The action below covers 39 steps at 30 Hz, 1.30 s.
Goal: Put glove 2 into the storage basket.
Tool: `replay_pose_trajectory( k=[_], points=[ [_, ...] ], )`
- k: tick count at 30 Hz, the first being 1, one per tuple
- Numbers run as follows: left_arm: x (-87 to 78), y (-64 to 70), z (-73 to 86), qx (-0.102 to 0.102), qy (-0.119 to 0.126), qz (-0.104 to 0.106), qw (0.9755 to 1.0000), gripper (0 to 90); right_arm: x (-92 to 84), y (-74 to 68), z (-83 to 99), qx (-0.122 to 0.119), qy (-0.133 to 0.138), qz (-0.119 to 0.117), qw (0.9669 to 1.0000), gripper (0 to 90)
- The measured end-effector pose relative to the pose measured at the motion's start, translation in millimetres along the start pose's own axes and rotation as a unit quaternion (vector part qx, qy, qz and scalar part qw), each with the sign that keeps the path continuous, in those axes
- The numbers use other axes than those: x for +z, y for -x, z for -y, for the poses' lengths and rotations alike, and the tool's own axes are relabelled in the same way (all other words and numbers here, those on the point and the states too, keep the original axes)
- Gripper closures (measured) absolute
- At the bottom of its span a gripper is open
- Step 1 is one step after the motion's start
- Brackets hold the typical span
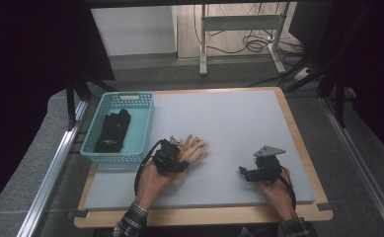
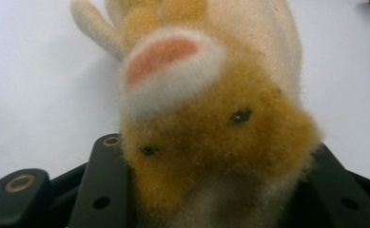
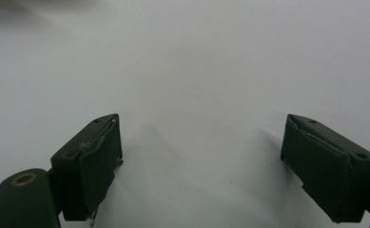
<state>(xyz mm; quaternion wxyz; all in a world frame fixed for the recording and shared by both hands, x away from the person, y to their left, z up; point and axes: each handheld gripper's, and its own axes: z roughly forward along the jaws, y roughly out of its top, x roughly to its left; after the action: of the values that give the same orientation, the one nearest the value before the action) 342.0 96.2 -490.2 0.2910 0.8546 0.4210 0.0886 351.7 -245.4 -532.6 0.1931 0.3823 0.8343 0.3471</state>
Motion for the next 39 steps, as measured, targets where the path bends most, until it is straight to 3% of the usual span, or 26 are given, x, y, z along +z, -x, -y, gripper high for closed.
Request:
replay_pose_trajectory(
  k=[14, 20, 30, 35, 39],
  points=[
    [-25.1, -17.9, -18.5, -0.007, 0.009, -0.008, 0.9999, 54.1, -0.1, -0.2, 0.1, -0.001, 0.000, 0.000, 1.0000, 13.4],
    [-42.3, -31.9, -27.2, -0.016, 0.018, -0.018, 0.9995, 54.1, -0.1, -0.1, 0.1, -0.001, 0.000, 0.000, 1.0000, 13.4],
    [-75.1, -71.7, -38.0, -0.046, 0.025, -0.052, 0.9972, 53.9, -0.2, -0.1, 0.1, -0.001, 0.000, 0.000, 1.0000, 13.4],
    [-90.9, -97.2, -38.1, -0.069, 0.032, -0.076, 0.9942, 53.7, -0.1, -0.1, 0.1, -0.001, 0.000, 0.000, 1.0000, 13.4],
    [-101.3, -123.3, -33.6, -0.091, 0.036, -0.099, 0.9902, 53.4, -0.1, -0.1, 0.1, -0.001, 0.000, 0.000, 1.0000, 13.4]
  ],
)
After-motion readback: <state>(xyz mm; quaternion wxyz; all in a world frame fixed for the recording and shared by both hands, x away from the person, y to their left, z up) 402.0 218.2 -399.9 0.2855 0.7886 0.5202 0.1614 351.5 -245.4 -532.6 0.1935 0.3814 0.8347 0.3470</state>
